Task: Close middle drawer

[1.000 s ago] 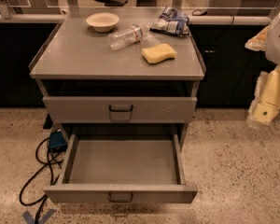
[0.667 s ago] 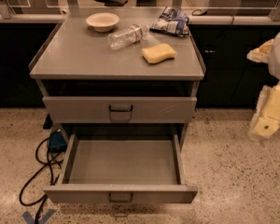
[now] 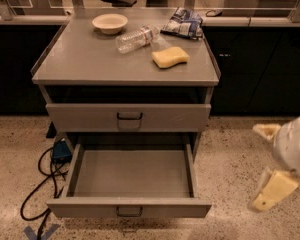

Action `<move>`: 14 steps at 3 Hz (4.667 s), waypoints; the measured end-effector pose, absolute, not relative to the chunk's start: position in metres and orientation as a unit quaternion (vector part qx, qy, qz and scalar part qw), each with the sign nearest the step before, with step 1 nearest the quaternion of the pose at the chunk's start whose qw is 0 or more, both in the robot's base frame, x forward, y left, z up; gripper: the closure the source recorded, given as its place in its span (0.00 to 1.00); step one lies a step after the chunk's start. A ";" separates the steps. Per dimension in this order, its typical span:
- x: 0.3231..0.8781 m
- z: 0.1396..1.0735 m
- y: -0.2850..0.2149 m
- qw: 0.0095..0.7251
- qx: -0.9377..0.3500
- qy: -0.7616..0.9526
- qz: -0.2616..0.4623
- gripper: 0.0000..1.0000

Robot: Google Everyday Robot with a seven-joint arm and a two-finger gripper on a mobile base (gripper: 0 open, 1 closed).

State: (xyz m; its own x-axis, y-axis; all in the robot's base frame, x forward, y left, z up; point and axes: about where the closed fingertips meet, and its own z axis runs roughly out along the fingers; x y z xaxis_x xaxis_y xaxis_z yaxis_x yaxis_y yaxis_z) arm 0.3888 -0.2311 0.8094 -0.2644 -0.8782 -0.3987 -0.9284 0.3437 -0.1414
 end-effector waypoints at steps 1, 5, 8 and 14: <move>0.374 0.691 -0.237 0.169 -0.549 0.814 0.086 0.00; 0.339 0.571 -0.201 0.202 -0.612 0.751 0.143 0.00; 0.330 0.531 -0.184 0.231 -0.635 0.710 0.197 0.00; 0.393 0.349 -0.064 0.249 -0.590 0.705 0.304 0.00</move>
Offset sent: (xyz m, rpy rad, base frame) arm -0.0108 -0.0047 -0.0948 0.0057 0.0796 -0.0314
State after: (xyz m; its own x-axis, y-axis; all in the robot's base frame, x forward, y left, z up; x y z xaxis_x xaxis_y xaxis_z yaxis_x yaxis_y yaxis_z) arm 0.3926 -0.0640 0.3486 -0.1800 -0.6809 -0.7099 -0.9836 0.1195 0.1348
